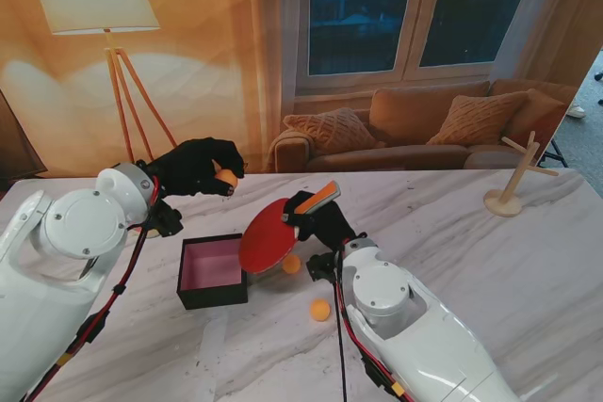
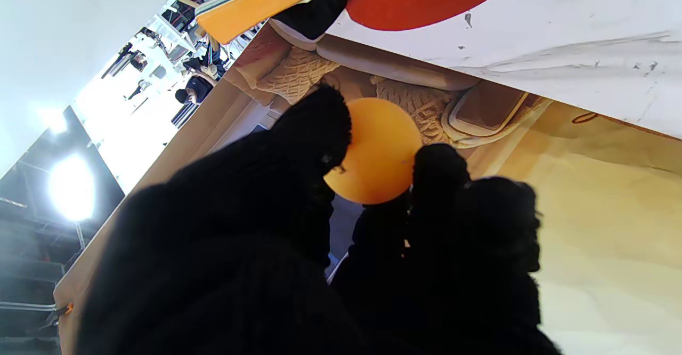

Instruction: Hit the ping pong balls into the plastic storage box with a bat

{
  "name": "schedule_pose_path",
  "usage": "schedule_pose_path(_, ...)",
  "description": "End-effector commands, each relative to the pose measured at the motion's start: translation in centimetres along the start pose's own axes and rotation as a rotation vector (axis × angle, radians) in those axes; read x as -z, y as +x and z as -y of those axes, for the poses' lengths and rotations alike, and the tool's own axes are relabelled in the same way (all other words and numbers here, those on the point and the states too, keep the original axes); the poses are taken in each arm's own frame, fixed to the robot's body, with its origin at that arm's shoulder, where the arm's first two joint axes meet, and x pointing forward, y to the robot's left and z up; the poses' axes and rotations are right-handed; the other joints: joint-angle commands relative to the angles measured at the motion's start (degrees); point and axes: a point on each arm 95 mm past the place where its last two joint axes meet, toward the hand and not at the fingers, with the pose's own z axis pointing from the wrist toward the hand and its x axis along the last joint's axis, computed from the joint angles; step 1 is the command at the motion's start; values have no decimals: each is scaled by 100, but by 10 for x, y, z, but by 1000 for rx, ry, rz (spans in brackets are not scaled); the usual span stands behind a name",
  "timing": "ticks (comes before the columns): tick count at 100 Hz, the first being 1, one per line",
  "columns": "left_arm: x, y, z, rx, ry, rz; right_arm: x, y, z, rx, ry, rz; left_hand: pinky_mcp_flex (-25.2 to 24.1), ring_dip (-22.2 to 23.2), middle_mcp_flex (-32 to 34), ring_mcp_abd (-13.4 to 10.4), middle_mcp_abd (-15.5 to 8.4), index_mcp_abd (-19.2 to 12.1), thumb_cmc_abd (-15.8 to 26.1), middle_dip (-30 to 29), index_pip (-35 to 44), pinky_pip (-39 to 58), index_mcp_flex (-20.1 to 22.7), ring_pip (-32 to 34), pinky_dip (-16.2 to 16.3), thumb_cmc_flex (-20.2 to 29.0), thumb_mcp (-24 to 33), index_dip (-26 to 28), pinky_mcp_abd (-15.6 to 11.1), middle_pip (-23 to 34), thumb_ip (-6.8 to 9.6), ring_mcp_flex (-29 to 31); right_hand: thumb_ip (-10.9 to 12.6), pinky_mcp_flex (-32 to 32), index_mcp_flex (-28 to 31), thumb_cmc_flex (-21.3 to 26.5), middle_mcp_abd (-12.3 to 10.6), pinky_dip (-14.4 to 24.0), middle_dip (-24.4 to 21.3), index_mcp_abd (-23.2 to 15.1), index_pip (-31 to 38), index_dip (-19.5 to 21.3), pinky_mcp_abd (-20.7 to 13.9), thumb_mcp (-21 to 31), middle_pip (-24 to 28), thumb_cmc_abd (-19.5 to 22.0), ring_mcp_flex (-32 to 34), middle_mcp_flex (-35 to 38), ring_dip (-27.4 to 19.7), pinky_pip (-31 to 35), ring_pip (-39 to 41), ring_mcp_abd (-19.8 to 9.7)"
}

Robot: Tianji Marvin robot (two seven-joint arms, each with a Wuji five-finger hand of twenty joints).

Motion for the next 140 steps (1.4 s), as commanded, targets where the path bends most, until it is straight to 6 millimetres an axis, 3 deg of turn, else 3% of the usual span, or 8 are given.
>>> schedule_pose_path(1,-4,-2,-5,-3,-31,2,-1,1,3,-5,1,3,-7,-51,457,663,-24,346,333,154,157,325,354,39,93,491,124,173,-832,334,361,232,173,-43,625,861,-1229,78,-43,-302,364,229,-218,645,-23,569,-328,-22,-11,-31,-272,-604)
schedule_pose_path(46,-18,1,-16,32,-79,1,1,6,6,2,18,-48,-49,-97,445,678,-22,358,367,152,115,299,355,26,99,516,63,201,-806,310,376,211,182,-62,756,861,-1318,143,-80,-326,403,289,-233,648,29,604,-356,9,18,-50,-310,-650)
schedule_pose_path(140,-19,7,-15,36,-78,-15,-7,-4,-1,25,-7,-14,-270,-375,342,704,-70,333,419,66,24,155,326,-192,59,507,-20,207,-617,316,382,137,190,-82,946,852,-1383,196,-103,-321,370,426,-236,709,62,595,-365,104,83,-129,-388,-660)
